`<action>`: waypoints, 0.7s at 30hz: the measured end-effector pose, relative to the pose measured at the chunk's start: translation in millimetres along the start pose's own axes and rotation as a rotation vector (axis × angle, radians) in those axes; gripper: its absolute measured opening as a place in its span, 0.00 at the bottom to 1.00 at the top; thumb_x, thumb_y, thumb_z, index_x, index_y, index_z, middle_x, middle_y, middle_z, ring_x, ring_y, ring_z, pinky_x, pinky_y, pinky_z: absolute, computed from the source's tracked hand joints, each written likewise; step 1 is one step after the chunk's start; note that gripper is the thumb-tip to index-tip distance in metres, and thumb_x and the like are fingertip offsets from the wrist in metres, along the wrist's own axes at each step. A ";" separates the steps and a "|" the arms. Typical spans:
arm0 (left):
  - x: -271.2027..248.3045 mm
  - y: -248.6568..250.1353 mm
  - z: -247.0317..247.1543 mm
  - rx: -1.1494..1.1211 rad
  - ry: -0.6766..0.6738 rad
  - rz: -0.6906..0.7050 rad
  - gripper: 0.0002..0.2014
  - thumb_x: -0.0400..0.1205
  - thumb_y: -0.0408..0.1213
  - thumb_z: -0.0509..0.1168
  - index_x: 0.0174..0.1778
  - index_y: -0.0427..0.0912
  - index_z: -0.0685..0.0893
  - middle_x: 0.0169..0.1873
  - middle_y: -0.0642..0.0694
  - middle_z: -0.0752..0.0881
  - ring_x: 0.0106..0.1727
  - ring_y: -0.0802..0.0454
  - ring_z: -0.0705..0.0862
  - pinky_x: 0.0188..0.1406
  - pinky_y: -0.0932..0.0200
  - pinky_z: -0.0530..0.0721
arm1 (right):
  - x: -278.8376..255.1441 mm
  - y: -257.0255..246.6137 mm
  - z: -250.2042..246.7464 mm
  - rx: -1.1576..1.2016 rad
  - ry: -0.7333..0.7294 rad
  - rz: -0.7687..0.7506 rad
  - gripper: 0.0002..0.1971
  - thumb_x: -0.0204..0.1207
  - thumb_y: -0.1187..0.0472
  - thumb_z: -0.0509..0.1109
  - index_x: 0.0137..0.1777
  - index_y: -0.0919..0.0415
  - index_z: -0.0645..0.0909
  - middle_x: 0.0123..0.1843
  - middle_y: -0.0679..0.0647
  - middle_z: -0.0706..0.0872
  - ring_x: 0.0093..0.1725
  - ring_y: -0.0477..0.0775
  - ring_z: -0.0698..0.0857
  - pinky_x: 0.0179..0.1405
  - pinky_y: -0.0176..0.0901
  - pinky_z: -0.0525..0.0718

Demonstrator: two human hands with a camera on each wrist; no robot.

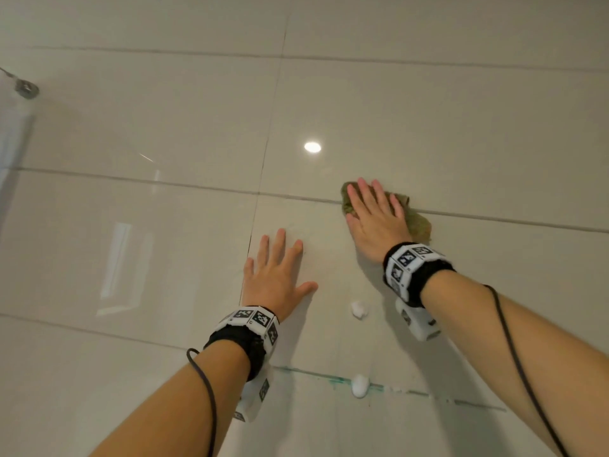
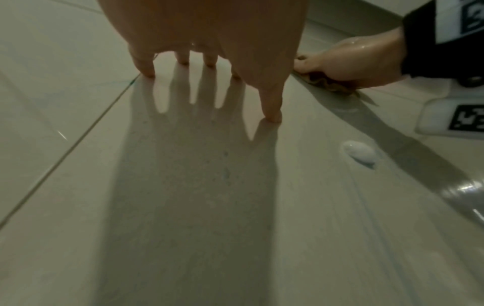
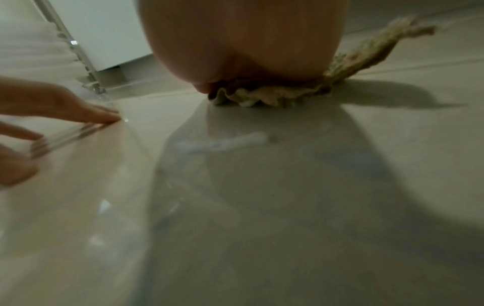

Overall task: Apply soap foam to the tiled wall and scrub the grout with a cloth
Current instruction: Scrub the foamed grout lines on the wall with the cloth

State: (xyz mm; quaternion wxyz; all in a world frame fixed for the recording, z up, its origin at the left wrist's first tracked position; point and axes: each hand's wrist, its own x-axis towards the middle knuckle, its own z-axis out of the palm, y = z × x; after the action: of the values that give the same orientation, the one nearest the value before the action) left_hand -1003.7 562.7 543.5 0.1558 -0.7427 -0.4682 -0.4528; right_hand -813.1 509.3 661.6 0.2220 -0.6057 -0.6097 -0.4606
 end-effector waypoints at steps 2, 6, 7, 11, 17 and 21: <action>-3.4 -1.6 2.1 -0.005 0.009 0.006 0.40 0.81 0.65 0.61 0.85 0.62 0.49 0.87 0.54 0.37 0.88 0.45 0.37 0.85 0.35 0.52 | -11.3 -18.4 13.4 -0.029 0.010 -0.089 0.29 0.88 0.47 0.44 0.87 0.49 0.45 0.89 0.48 0.43 0.87 0.53 0.43 0.83 0.56 0.42; -13.5 -4.9 3.7 -0.002 0.000 0.020 0.39 0.82 0.62 0.62 0.86 0.62 0.49 0.88 0.53 0.38 0.88 0.45 0.38 0.85 0.37 0.53 | -90.6 -27.0 53.9 -0.035 0.000 -0.249 0.29 0.84 0.46 0.50 0.85 0.49 0.58 0.87 0.49 0.59 0.85 0.54 0.59 0.80 0.56 0.52; -16.9 -5.7 4.4 0.004 -0.008 0.021 0.40 0.82 0.61 0.62 0.86 0.62 0.49 0.88 0.53 0.38 0.88 0.45 0.39 0.85 0.37 0.53 | -115.0 -22.3 62.8 -0.043 -0.050 -0.287 0.29 0.84 0.46 0.50 0.85 0.49 0.58 0.87 0.49 0.59 0.85 0.54 0.58 0.80 0.56 0.53; -27.5 -8.5 6.4 0.019 -0.042 0.023 0.40 0.82 0.57 0.65 0.86 0.62 0.51 0.88 0.53 0.39 0.88 0.45 0.40 0.84 0.39 0.58 | -158.1 23.0 69.2 -0.116 -0.152 -0.356 0.29 0.84 0.46 0.50 0.85 0.49 0.59 0.86 0.49 0.61 0.84 0.55 0.59 0.80 0.55 0.53; -30.9 -8.5 12.1 0.008 -0.032 0.028 0.40 0.82 0.55 0.66 0.86 0.63 0.51 0.88 0.53 0.38 0.88 0.44 0.39 0.84 0.40 0.58 | -88.2 38.5 39.7 -0.007 -0.006 0.023 0.31 0.83 0.44 0.36 0.86 0.49 0.44 0.88 0.46 0.45 0.87 0.53 0.46 0.82 0.56 0.42; -33.7 -11.3 13.2 0.004 -0.040 0.016 0.41 0.82 0.58 0.65 0.86 0.65 0.48 0.88 0.51 0.36 0.88 0.44 0.39 0.85 0.41 0.57 | -89.4 -15.1 49.6 -0.020 -0.003 -0.063 0.31 0.83 0.46 0.42 0.86 0.50 0.54 0.88 0.50 0.54 0.86 0.57 0.54 0.81 0.60 0.51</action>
State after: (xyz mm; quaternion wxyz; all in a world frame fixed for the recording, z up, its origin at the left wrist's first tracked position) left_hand -1011.4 558.5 506.6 0.1514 -0.7551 -0.4660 -0.4356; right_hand -798.1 505.1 559.4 0.2006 -0.5891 -0.6240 -0.4726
